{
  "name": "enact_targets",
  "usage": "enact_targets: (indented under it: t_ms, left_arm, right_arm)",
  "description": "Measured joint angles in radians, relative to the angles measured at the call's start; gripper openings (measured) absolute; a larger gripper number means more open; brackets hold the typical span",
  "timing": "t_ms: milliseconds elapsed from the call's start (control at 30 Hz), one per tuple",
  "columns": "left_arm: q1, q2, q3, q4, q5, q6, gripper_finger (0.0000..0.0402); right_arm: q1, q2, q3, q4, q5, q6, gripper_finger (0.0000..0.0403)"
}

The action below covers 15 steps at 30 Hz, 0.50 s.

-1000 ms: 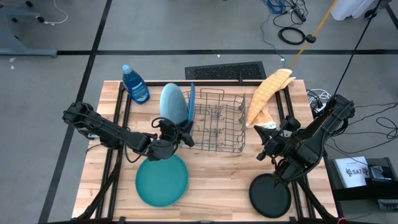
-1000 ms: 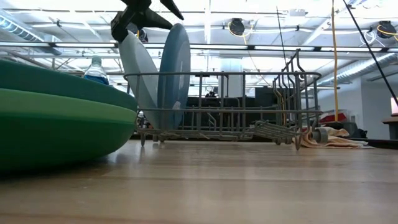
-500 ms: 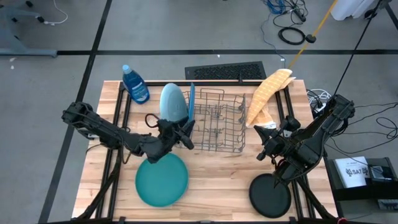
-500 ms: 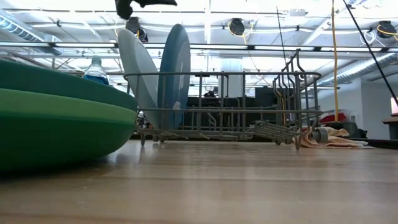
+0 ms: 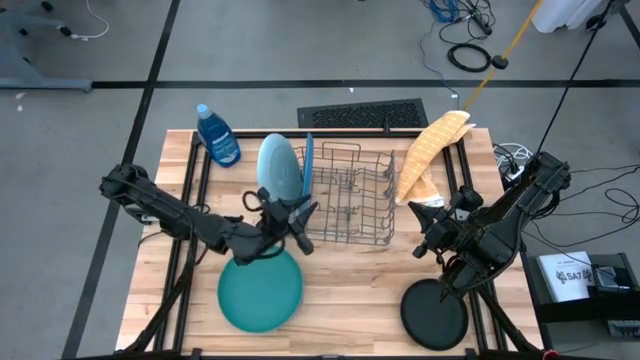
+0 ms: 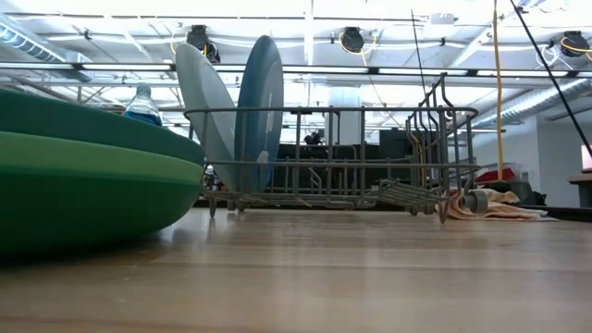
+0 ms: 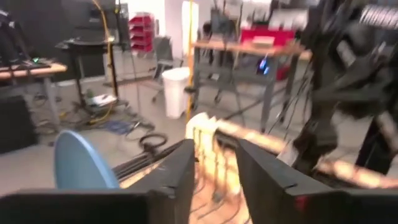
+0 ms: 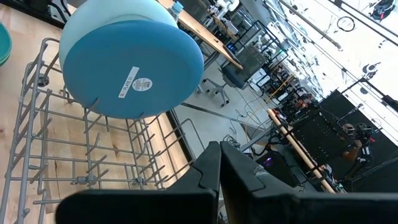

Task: Sort dishes
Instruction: Put the blue plate into the dish rack

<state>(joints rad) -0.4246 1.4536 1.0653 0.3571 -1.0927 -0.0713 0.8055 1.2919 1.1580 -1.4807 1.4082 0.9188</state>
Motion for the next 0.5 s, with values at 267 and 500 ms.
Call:
enact_targets:
  t_ms: [267,500]
  left_arm:
    - [0.050,0.032,0.155,-0.308,0.013,-0.025,0.0008]
    - [0.129,0.132,0.310,-0.542,0.045,-0.029,0.0002]
  right_arm:
    - [0.000,0.000,0.000,0.000,0.004,-0.004,0.0000]
    - [0.000,0.000,0.000,0.000,0.005,-0.006,0.0000]
